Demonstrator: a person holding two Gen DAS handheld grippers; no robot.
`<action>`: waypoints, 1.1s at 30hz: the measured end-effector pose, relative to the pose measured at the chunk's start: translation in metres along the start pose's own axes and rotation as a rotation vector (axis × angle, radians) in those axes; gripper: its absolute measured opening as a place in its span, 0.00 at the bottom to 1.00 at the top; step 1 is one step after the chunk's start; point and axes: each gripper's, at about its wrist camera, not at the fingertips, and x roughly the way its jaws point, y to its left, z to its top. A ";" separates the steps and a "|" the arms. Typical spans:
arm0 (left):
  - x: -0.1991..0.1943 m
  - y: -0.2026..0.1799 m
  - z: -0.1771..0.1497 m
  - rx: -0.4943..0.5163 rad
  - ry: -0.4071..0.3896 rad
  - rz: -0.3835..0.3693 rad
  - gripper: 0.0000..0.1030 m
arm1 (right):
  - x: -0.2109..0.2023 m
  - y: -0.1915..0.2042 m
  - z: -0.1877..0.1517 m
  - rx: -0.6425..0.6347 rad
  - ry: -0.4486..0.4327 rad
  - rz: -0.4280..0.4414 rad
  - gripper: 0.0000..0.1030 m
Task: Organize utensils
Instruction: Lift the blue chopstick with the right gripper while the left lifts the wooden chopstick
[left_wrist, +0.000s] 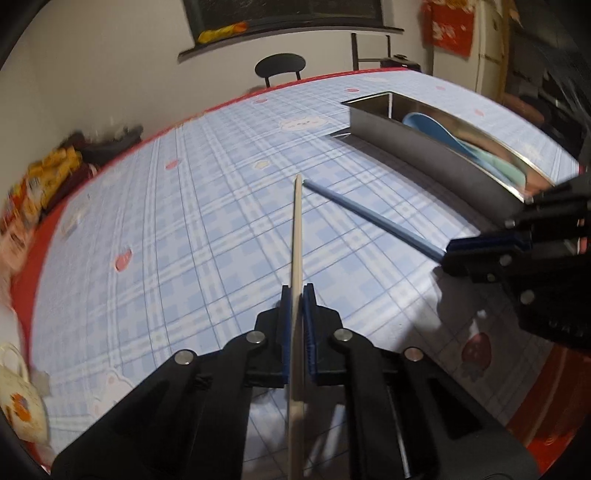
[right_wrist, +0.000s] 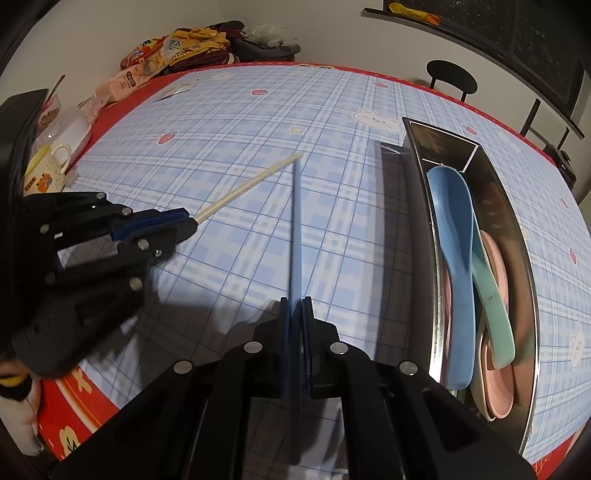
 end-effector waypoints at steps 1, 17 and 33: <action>0.000 0.002 0.000 -0.012 0.002 -0.008 0.12 | 0.000 0.000 0.000 -0.001 0.000 -0.001 0.07; -0.004 -0.021 -0.001 0.093 -0.032 0.142 0.10 | 0.003 -0.016 0.004 0.105 -0.020 0.128 0.07; -0.038 0.085 -0.013 -0.458 -0.222 -0.385 0.05 | -0.016 -0.050 0.024 0.296 -0.267 0.447 0.06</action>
